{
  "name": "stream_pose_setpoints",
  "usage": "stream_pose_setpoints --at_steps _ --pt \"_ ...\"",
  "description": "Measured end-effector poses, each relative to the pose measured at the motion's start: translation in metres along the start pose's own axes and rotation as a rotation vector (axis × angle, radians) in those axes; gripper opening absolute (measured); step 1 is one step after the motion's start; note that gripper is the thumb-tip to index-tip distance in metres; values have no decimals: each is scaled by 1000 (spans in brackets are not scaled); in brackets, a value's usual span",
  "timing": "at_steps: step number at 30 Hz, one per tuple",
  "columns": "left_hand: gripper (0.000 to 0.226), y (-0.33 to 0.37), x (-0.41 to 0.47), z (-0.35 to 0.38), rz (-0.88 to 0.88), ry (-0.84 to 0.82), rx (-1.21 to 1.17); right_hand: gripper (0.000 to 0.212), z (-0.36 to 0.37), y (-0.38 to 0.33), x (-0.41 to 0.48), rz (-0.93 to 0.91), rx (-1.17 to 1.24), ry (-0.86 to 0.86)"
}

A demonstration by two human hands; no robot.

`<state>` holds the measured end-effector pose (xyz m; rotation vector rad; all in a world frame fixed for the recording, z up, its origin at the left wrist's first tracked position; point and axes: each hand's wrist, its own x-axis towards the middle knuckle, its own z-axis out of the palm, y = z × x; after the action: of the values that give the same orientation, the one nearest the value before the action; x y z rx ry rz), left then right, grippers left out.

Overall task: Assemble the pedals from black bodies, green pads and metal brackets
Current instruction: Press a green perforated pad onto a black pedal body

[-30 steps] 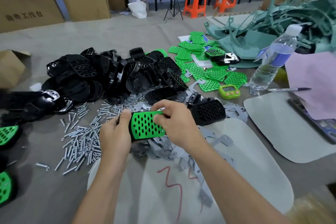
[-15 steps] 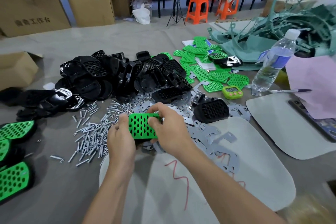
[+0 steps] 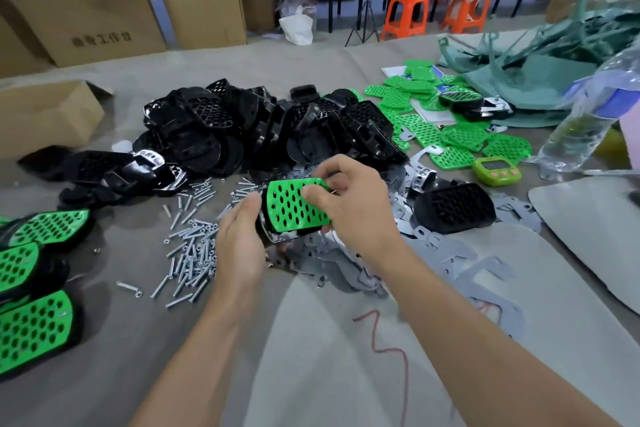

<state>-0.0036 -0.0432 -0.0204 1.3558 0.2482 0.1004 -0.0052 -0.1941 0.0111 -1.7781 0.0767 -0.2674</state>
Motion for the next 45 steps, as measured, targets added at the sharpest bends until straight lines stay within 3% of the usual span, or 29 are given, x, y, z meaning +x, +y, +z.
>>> stream_pose_setpoints --at_steps 5,13,16,29,31,34,37,41,45 --pt "27 -11 8 -1 -8 10 -67 19 2 23 6 27 78 -18" --pt "37 -15 9 -1 14 59 -95 29 -23 21 9 14 92 -268" --pt "32 -12 6 -1 51 27 -35 21 -27 20 9 29 175 -240" --pt "38 -1 -6 2 105 26 -52 22 -22 20 2 12 216 -179" --pt "37 1 -7 2 105 20 -51 26 -23 19 1 13 244 -203" --pt "35 3 -8 1 83 30 -72 44 -28 17 0 64 411 -367" --pt "46 4 -9 2 86 26 -86 59 -35 14 -1 87 555 -493" --pt "50 4 -9 2 83 34 -92 45 -36 10 -1 133 716 -492" --pt "35 3 -6 2 99 5 -63 27 -27 6 -5 50 516 -344"
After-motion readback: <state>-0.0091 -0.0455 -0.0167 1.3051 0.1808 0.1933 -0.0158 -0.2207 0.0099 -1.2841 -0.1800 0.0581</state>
